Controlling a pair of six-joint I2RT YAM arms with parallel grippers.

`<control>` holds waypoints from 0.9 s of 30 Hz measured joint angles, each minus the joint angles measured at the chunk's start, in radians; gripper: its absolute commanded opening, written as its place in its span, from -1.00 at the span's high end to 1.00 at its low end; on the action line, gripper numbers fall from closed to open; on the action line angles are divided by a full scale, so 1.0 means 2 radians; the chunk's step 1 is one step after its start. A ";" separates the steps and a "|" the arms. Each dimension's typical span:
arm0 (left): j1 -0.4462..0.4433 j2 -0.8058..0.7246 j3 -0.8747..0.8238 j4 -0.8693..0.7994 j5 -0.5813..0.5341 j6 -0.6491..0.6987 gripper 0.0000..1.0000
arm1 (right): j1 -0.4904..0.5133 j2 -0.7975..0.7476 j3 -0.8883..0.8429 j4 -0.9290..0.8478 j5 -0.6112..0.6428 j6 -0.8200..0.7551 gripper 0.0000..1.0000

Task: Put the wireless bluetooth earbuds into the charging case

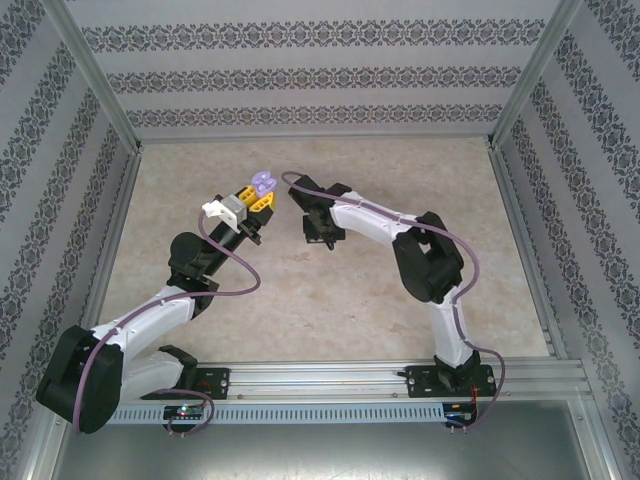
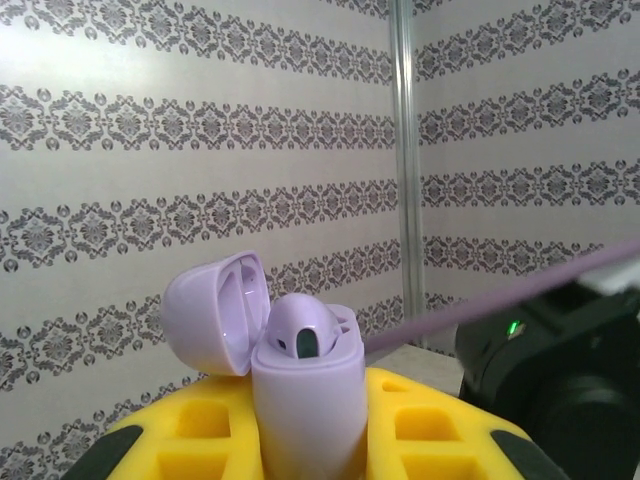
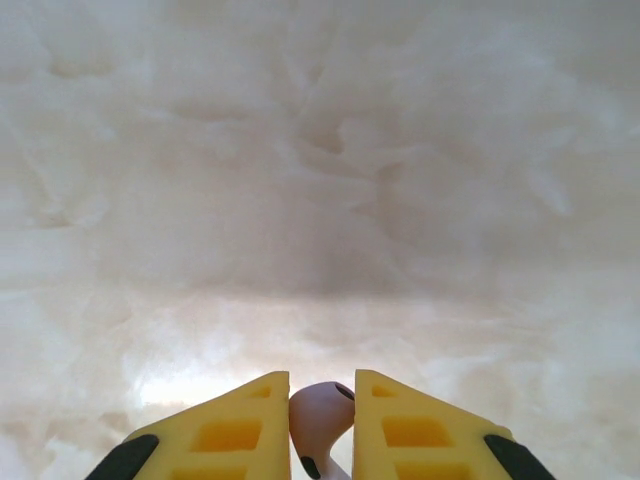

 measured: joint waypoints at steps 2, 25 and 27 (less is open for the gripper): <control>0.000 0.000 0.003 -0.002 0.008 0.000 1.00 | -0.004 -0.029 -0.010 0.005 0.003 -0.001 0.63; -0.030 0.067 0.094 -0.038 0.117 0.005 1.00 | -0.021 -0.328 -0.005 0.039 0.014 -0.055 0.57; -0.040 0.080 0.104 -0.042 0.119 0.011 1.00 | -0.021 -0.346 -0.005 0.046 0.012 -0.058 0.56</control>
